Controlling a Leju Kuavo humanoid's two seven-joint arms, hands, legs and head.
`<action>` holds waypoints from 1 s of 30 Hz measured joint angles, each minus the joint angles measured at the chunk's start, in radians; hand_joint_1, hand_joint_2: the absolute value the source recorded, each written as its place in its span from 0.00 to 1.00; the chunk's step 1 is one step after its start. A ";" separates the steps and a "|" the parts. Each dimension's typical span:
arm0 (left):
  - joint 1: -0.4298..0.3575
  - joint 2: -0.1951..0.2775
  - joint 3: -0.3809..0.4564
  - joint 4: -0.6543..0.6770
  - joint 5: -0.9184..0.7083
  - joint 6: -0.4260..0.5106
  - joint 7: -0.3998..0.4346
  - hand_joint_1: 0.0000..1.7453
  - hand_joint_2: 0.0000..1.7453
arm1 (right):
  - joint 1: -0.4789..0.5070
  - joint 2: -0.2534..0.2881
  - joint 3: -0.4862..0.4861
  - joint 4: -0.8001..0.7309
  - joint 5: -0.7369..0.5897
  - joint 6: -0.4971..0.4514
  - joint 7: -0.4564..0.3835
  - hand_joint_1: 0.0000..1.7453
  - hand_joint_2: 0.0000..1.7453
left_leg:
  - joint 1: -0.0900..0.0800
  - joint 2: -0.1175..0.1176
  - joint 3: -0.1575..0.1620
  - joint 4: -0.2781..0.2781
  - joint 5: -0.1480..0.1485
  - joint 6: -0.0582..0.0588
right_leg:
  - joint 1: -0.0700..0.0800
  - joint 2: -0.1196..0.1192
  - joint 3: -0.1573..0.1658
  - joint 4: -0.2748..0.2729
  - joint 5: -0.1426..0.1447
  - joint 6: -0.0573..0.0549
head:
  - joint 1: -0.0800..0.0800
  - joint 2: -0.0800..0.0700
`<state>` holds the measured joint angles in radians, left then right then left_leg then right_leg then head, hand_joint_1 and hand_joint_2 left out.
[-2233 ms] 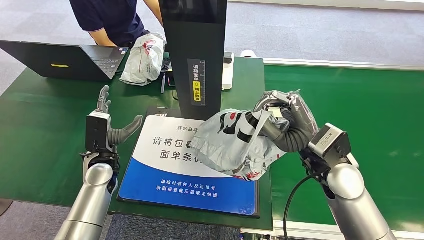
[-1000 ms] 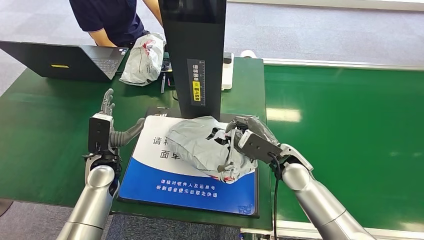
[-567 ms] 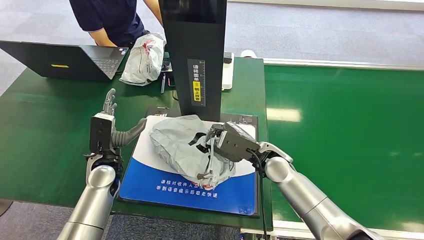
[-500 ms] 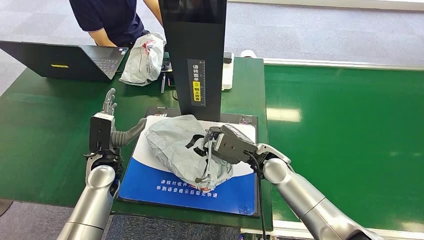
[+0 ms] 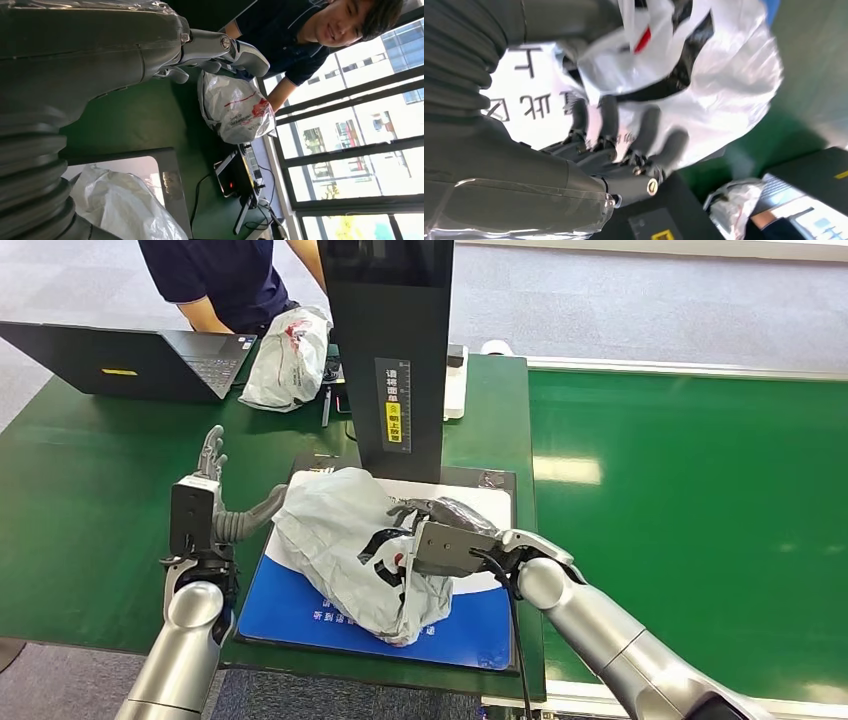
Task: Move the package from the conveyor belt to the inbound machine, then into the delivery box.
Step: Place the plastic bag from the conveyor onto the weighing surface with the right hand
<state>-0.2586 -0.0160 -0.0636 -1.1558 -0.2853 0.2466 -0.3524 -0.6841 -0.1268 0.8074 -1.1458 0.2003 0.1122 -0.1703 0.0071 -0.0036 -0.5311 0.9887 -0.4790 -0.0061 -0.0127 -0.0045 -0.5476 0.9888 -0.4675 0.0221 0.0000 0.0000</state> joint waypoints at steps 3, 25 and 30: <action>0.019 0.004 0.004 -0.024 0.000 0.001 0.005 0.00 1.00 | -0.001 -0.006 -0.001 -0.004 0.011 -0.023 0.036 0.00 1.00 | 0.000 0.000 0.000 0.000 0.000 0.000 | 0.000 0.000 0.000 0.000 0.000 0.000 | 0.000 0.000; 0.062 0.022 0.047 -0.078 -0.006 -0.037 0.014 0.00 1.00 | 0.374 -0.171 -0.413 -0.360 0.103 -0.225 0.008 0.00 1.00 | 0.000 -0.001 -0.001 0.000 -0.001 0.001 | 0.000 -0.001 0.000 -0.001 0.000 0.000 | 0.000 0.000; 0.062 0.022 0.048 -0.079 -0.013 -0.049 0.000 0.00 1.00 | 0.508 -0.160 -0.560 -0.468 0.200 -0.448 -0.047 0.00 1.00 | 0.000 -0.001 -0.001 0.000 -0.001 0.001 | 0.000 -0.001 -0.001 -0.001 0.000 0.000 | 0.000 0.000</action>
<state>-0.1970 0.0057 -0.0160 -1.2350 -0.2979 0.1973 -0.3524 -0.1764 -0.2872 0.2470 -1.6134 0.4004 -0.3354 -0.2171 0.0069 -0.0042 -0.5322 0.9890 -0.4801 -0.0055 -0.0129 -0.0052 -0.5486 0.9876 -0.4677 0.0223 0.0001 0.0000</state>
